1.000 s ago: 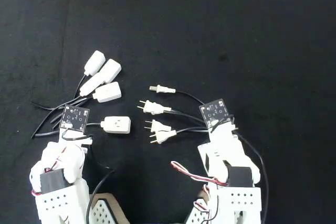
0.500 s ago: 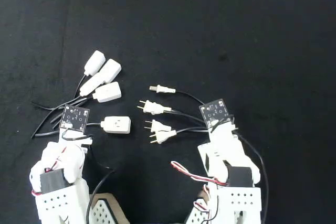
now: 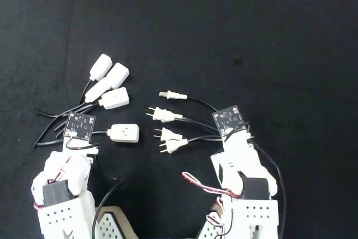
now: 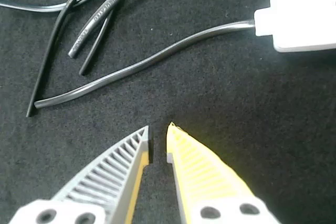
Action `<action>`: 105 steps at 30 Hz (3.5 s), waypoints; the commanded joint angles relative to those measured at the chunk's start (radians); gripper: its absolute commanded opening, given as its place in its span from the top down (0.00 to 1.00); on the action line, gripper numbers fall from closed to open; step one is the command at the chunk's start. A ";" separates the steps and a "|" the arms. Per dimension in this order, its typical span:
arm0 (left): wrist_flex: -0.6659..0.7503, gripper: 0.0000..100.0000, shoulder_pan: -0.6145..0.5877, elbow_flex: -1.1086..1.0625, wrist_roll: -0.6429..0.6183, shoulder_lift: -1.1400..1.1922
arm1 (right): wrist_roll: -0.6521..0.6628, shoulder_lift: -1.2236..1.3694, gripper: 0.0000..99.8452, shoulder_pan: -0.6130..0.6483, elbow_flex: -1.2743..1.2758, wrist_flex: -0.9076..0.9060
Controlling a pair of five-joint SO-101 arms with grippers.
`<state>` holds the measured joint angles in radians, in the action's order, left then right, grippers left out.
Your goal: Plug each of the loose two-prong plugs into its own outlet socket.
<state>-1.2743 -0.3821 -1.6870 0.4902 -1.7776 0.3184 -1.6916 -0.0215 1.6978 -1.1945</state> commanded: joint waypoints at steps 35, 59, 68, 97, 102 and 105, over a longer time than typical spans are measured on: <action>-0.005 0.93 -0.005 -0.015 0.008 -0.012 | -0.003 -0.013 0.98 0.005 -0.002 -0.005; -0.005 0.93 -0.005 -0.015 0.008 -0.012 | -0.003 -0.013 0.98 0.005 -0.002 -0.005; -0.005 0.93 -0.005 -0.015 0.008 -0.012 | -0.003 -0.013 0.98 0.005 -0.002 -0.005; 0.031 0.93 0.320 0.061 0.009 -0.014 | -0.009 -0.013 0.98 0.242 -0.002 -0.005; 0.046 0.93 0.234 0.338 0.003 -0.005 | -0.011 -0.015 0.98 0.324 -0.002 0.018; 0.048 0.93 0.223 0.536 -0.071 0.029 | -0.011 -0.015 0.98 0.331 -0.002 0.075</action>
<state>-1.2467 -0.1304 -1.4431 0.4918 -1.7806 0.3184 -1.6916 0.2931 1.6978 -1.1699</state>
